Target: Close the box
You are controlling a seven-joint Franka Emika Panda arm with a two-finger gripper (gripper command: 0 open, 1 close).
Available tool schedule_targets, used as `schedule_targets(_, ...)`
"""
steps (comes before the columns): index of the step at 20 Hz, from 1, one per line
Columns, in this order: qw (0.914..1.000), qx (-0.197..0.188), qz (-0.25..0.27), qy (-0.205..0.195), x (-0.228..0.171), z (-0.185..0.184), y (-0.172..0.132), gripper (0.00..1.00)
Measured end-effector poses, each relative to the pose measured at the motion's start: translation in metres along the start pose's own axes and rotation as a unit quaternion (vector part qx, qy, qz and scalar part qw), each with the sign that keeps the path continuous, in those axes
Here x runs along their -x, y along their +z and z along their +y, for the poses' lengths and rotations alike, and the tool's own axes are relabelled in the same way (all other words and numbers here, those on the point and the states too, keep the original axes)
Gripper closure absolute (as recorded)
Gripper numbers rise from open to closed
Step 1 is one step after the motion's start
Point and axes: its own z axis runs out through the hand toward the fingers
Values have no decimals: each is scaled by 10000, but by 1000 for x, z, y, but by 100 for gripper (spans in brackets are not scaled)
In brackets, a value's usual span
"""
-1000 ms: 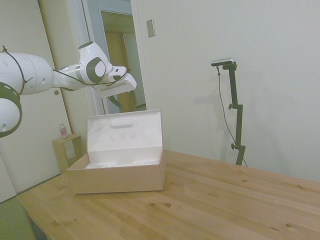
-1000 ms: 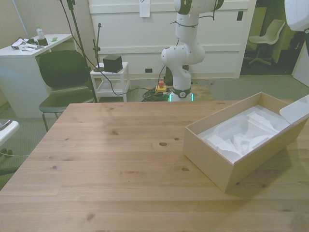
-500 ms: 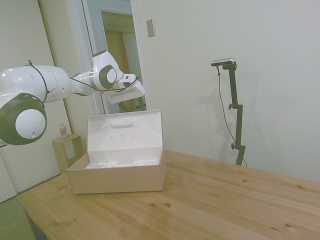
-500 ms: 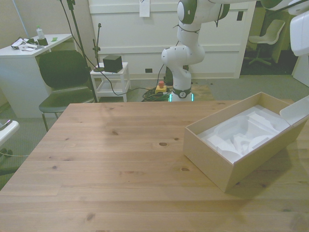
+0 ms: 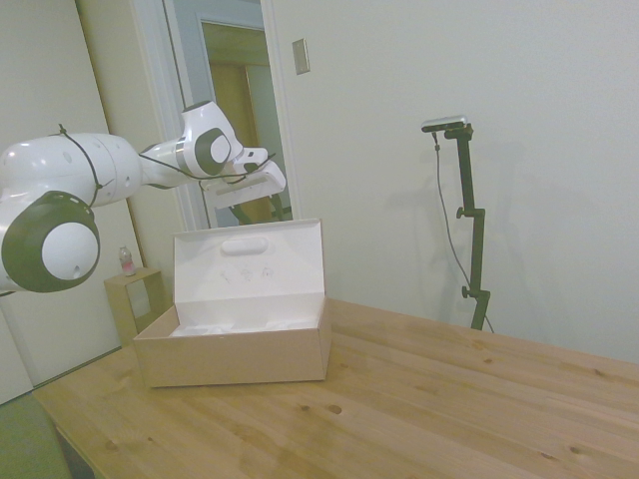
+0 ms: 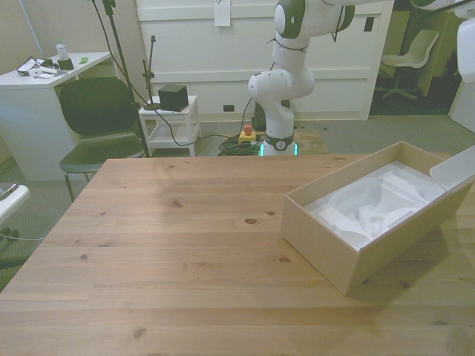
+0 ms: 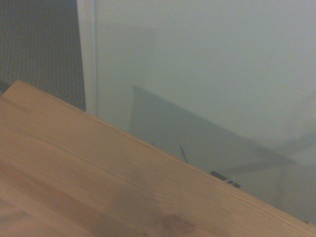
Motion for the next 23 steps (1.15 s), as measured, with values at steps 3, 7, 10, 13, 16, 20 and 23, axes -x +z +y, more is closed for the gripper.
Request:
schedule_targets(3,9997,150,-142,-104,2,-1,18,0)
schedule_targets(7,9992,261,-291,-88,8,2,20,0)
schedule_targets(10,9982,394,-443,113,28,4,-13,0)
schedule_targets(13,9941,713,-653,488,52,24,-36,0)
schedule_targets(16,9875,1036,-856,822,69,61,-34,0)
schedule_targets(20,9884,955,-694,953,92,84,-43,0)
schedule_targets(23,9916,715,-454,980,126,77,-71,0)
